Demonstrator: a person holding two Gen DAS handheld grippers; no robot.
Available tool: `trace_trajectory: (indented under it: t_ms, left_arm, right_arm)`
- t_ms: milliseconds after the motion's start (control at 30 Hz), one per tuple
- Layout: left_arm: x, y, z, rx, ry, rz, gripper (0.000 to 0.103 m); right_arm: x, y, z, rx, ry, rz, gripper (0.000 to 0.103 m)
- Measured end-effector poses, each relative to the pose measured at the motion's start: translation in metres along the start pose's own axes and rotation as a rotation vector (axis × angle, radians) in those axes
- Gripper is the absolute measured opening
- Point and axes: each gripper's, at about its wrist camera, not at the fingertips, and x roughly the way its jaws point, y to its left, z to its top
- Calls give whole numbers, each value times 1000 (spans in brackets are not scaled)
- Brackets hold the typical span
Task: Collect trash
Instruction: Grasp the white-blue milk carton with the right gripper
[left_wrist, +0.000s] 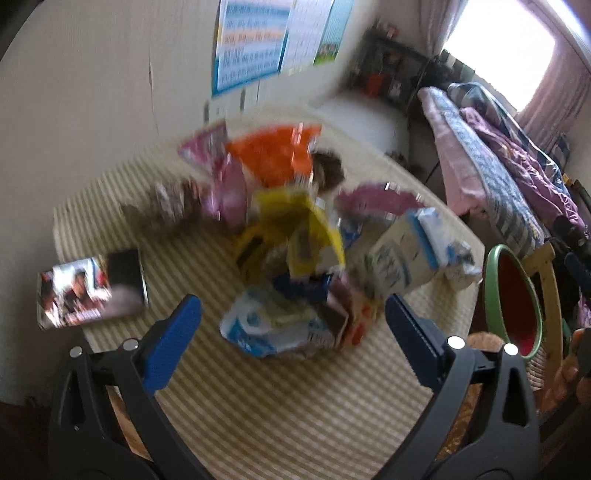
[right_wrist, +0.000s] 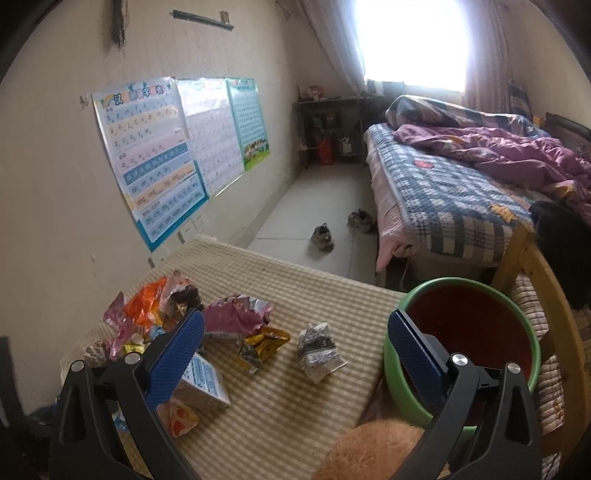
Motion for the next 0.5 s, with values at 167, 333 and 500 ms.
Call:
trace_trajectory:
  t_ms: [167, 333, 500]
  left_arm:
    - [17, 1, -9, 1, 64, 4, 93]
    - [28, 9, -22, -11, 115, 12, 89]
    - [45, 9, -29, 18, 162, 17, 82]
  right_arm:
    - [15, 7, -2, 24, 96, 105, 96]
    - [39, 37, -7, 13, 234, 263, 94]
    - [67, 77, -18, -70, 340, 336, 86]
